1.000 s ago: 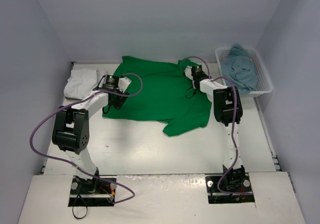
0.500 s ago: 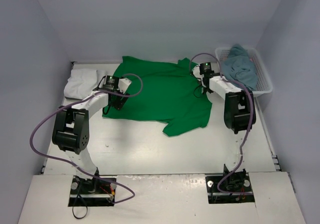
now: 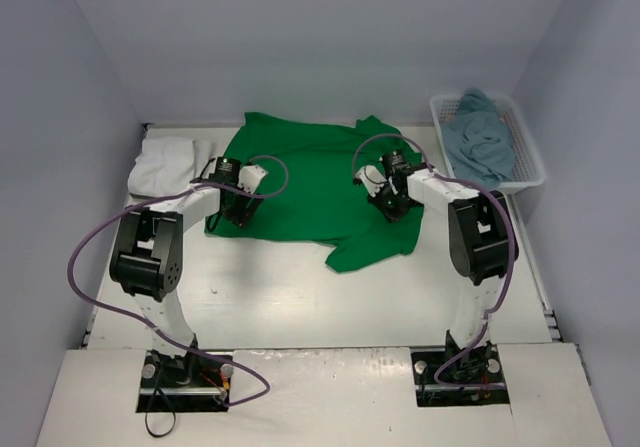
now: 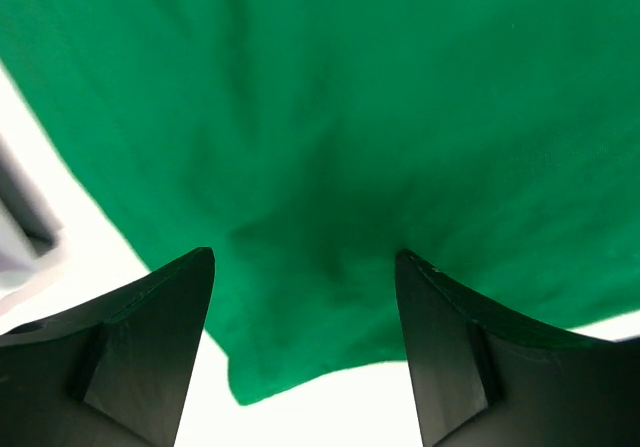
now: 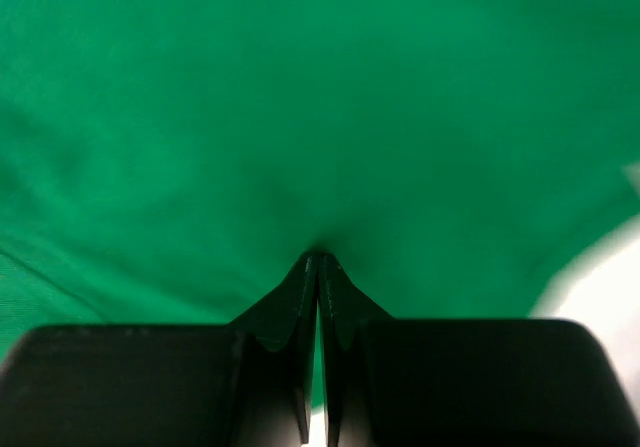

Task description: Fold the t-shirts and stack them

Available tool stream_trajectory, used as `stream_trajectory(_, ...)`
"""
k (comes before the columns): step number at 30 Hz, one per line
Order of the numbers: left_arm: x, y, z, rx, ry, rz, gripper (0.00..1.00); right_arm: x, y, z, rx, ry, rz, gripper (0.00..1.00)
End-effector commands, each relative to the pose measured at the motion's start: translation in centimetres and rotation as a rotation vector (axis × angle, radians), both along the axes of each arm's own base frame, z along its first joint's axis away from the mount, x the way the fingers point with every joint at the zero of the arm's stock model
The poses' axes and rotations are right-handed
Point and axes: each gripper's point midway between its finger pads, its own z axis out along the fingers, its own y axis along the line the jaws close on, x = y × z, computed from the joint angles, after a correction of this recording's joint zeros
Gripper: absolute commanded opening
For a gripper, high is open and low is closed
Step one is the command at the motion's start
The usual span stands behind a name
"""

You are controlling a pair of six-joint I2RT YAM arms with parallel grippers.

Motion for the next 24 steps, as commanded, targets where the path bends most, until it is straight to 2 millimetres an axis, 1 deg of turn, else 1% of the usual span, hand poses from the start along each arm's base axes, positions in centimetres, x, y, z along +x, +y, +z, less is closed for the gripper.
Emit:
stream_trajectory(1,1.4,-0.5,1.5,-0.036,-0.032,0.009,0.67,-2.0,1.2,-1.2,0.071,0.093,0.026,0.00)
stream_trajectory(3,1.2,-0.5,1.5,-0.037,-0.024,0.009,0.66,-2.7,1.6,-1.8,0.081,0.116,0.041,0.00)
stream_trajectory(8,0.6,-0.4,1.5,-0.031,-0.008,0.000,0.66,-3.9,1.6,-2.9,0.053,0.149,0.066,0.00)
stream_trajectory(11,-0.3,-0.4,1.4,-0.035,0.024,-0.009,0.64,-5.0,0.9,-3.3,0.021,0.167,0.084,0.00)
stream_trajectory(14,-1.6,-0.7,1.4,-0.052,0.065,-0.030,0.63,-6.3,0.0,-3.6,-0.013,0.183,0.092,0.00)
stream_trajectory(15,-2.5,-0.7,1.3,-0.054,0.094,-0.038,0.63,-6.6,-0.2,-3.4,-0.019,0.180,0.095,0.00)
stream_trajectory(16,-2.9,-0.8,1.4,-0.056,0.108,-0.049,0.62,-7.6,-0.8,-3.9,-0.039,0.198,0.096,0.00)
stream_trajectory(17,-3.4,-0.9,1.4,-0.063,0.123,-0.066,0.62,-7.9,-1.1,-4.0,-0.050,0.202,0.105,0.00)
stream_trajectory(18,-4.3,-0.9,1.4,-0.065,0.149,-0.077,0.62,-8.2,-1.3,-3.7,-0.053,0.196,0.105,0.00)
stream_trajectory(19,-4.9,-0.9,1.4,-0.065,0.167,-0.089,0.62,-9.0,-1.7,-4.1,-0.066,0.213,0.103,0.00)
stream_trajectory(22,-6.7,-0.9,1.4,-0.067,0.235,-0.131,0.62,-10.0,-2.1,-3.9,-0.074,0.217,0.112,0.00)
stream_trajectory(23,-8.0,-0.9,1.4,-0.070,0.287,-0.144,0.62,-10.2,-2.3,-3.9,-0.078,0.218,0.111,0.00)
stream_trajectory(24,-8.5,-1.0,1.5,-0.078,0.306,-0.158,0.61,-10.3,-2.3,-3.6,-0.078,0.210,0.112,0.00)
